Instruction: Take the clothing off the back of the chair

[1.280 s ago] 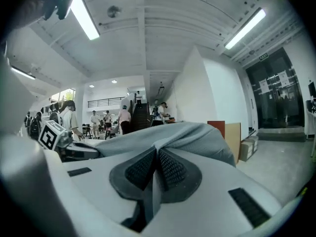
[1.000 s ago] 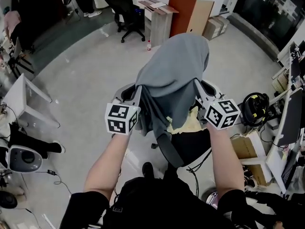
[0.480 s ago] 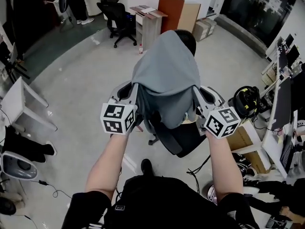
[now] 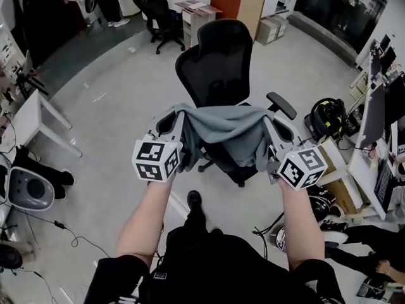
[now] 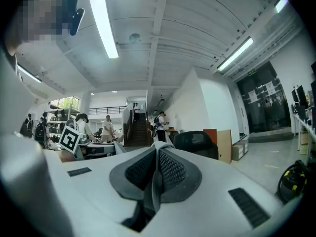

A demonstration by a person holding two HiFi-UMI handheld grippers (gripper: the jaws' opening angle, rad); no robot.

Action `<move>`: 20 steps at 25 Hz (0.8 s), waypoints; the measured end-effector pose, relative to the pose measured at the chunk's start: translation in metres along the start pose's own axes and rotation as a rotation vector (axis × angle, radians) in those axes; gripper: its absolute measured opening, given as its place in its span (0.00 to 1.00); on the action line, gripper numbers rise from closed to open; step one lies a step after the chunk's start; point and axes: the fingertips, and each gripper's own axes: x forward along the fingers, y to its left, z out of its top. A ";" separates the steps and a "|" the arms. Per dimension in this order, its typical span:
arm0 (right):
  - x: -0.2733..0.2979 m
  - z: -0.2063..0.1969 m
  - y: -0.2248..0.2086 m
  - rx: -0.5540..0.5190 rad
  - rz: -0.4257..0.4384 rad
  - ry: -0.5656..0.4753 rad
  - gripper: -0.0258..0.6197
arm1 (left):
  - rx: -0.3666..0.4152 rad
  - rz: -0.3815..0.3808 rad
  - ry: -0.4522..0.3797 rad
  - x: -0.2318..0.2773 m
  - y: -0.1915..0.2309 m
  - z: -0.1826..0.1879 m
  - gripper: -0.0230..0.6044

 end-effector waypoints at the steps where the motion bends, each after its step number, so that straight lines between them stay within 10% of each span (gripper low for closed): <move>1: -0.011 -0.001 0.003 0.002 -0.001 -0.002 0.08 | -0.001 -0.001 0.001 -0.007 -0.008 0.000 0.05; 13: -0.068 0.134 0.017 -0.109 0.003 -0.292 0.08 | 0.108 -0.082 -0.245 -0.028 -0.050 0.129 0.05; 20: -0.019 0.084 -0.015 -0.045 -0.085 -0.168 0.08 | 0.086 -0.086 -0.109 0.024 -0.020 0.075 0.05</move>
